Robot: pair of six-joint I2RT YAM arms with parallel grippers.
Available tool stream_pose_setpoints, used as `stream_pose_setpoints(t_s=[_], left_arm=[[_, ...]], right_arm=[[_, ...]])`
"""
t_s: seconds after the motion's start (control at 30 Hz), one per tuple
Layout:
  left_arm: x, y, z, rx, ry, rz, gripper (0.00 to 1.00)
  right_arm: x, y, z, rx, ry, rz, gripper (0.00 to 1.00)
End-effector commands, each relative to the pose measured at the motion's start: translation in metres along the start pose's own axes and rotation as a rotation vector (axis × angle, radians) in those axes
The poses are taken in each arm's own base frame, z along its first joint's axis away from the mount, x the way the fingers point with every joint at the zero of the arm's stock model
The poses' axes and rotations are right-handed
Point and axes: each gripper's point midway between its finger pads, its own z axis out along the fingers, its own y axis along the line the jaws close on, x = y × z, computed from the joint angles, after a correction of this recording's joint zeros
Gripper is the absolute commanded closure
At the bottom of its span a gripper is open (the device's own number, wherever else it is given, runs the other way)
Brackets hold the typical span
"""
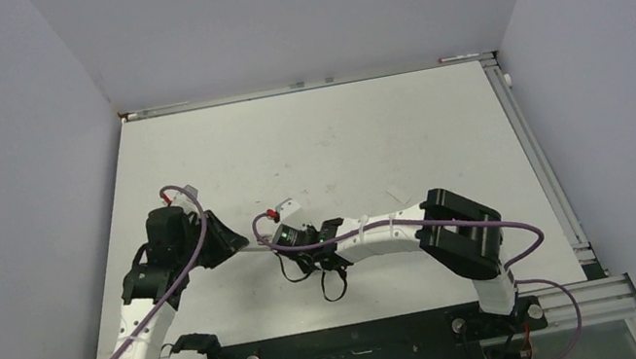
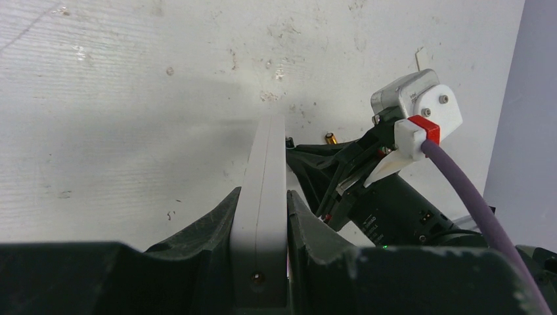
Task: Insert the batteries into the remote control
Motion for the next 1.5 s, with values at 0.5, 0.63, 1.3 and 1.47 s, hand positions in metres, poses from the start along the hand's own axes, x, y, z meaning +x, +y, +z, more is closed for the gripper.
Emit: stream_pose_setpoints(t_s=[0.5, 0.63, 1.3, 1.47], left_arm=[[0.039, -0.035, 0.025, 0.307, 0.147, -0.137, 1.0], [0.044, -0.039, 0.031, 0.326, 0.156, -0.145, 1.0], [0.081, -0.062, 0.079, 0.38, 0.195, -0.206, 1.0], [0.091, -0.059, 0.089, 0.374, 0.208, -0.217, 1.0]], right_arm=[[0.031, -0.082, -0.022, 0.136, 0.082, -0.033, 0.92], [0.032, -0.096, -0.026, 0.133, 0.086, -0.008, 0.91], [0.039, -0.124, -0.038, 0.114, 0.088, 0.067, 0.91], [0.036, -0.124, -0.041, 0.105, 0.079, 0.08, 0.91]])
